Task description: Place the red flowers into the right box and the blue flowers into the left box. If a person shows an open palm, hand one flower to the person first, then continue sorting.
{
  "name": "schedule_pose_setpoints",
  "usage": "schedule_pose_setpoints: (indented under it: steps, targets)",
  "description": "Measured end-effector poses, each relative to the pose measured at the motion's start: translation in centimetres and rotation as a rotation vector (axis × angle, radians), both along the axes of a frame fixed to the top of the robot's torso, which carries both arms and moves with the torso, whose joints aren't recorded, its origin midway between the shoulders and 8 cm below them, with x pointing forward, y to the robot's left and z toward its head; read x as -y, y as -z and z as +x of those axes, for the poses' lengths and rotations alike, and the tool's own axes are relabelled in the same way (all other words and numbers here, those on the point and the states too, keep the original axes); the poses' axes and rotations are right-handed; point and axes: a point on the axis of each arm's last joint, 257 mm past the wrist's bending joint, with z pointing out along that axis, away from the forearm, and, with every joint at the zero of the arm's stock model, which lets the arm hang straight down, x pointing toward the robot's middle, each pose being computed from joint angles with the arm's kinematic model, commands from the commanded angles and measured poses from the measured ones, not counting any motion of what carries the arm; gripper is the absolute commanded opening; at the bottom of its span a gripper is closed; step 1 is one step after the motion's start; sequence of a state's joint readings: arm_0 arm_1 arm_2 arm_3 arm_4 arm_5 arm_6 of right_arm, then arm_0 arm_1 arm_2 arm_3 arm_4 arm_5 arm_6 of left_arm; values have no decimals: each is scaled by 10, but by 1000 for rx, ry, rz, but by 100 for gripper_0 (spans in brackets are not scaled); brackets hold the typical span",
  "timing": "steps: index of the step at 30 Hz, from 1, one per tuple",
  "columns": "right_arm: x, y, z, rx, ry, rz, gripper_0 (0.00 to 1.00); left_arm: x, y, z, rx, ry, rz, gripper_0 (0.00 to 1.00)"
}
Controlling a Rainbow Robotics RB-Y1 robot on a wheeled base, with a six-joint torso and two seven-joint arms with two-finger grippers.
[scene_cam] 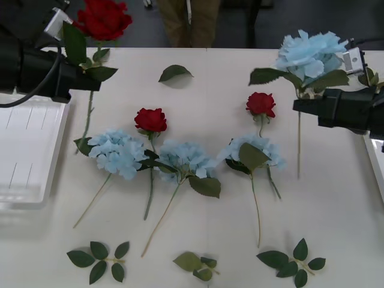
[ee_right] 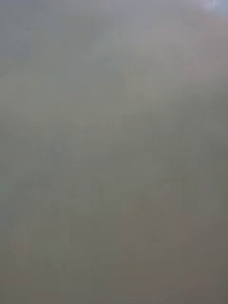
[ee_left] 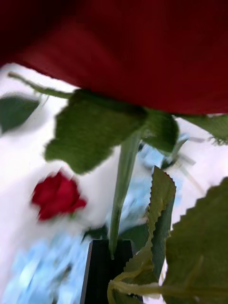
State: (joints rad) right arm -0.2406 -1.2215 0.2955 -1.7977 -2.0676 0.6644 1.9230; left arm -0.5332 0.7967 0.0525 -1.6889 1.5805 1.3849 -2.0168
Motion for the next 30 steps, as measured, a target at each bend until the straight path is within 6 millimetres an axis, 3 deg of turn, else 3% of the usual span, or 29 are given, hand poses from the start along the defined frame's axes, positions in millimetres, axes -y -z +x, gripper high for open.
schedule_pose_setpoints:
  steps: [8, 11, 14, 17, 22, 28, 30]
  targets:
    - [115, 67, 24, -75, 162, -246, 0, 94, -15, -10, 398, 275, -141, 0]
    - [154, 89, 26, -93, 206, -355, 0, 119, -16, -13, 410, 269, -233, 0]
    - [176, 108, 22, -116, 218, -432, 0, 139, -15, -13, 401, 245, -305, 0]
    - [176, 127, 17, -137, 197, -474, 0, 161, -9, -10, 395, 213, -347, 0]
    - [147, 158, 17, -137, 162, -481, 0, 199, 10, -17, 433, 230, -339, 0]
    - [119, 183, 19, -172, 189, -445, 0, 219, 13, -27, 493, 278, -326, 0]
    - [117, 185, 21, -163, 190, -453, 18, 222, 15, -29, 494, 284, -317, 0]
